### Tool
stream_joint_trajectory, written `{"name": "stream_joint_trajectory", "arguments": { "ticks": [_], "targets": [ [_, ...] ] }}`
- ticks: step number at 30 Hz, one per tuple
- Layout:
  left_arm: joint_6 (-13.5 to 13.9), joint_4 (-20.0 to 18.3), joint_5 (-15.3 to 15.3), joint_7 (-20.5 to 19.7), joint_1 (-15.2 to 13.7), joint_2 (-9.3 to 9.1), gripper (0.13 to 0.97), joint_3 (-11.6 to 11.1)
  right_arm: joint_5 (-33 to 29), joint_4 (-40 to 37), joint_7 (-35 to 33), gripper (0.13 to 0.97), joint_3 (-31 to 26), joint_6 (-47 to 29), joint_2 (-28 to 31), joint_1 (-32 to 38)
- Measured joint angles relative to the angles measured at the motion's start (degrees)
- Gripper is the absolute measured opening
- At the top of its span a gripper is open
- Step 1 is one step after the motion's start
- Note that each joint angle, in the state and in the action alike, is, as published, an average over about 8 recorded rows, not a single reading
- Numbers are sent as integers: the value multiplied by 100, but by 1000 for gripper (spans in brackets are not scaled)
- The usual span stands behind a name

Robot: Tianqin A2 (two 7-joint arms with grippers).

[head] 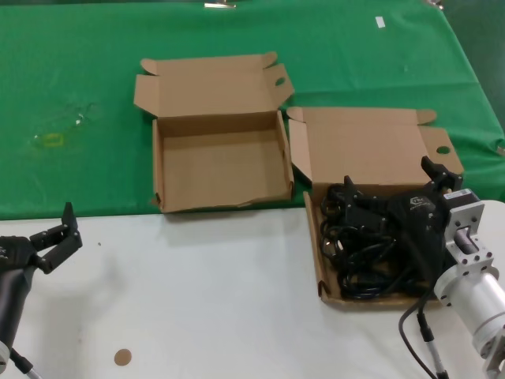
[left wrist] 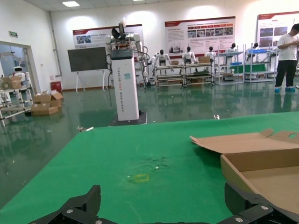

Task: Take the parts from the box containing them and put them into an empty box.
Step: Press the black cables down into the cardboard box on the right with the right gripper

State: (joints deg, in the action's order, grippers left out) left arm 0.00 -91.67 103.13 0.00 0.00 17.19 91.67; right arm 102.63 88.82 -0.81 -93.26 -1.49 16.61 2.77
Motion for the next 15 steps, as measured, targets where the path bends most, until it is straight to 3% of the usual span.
{"name": "stream_joint_trajectory", "arguments": {
  "ticks": [4, 15],
  "targets": [
    [0, 0, 0, 0, 0, 0, 943, 0, 0, 0, 0, 966, 0, 0, 0, 0],
    [0, 0, 0, 0, 0, 0, 809, 0, 0, 0, 0, 966, 0, 0, 0, 0]
  ]
}}
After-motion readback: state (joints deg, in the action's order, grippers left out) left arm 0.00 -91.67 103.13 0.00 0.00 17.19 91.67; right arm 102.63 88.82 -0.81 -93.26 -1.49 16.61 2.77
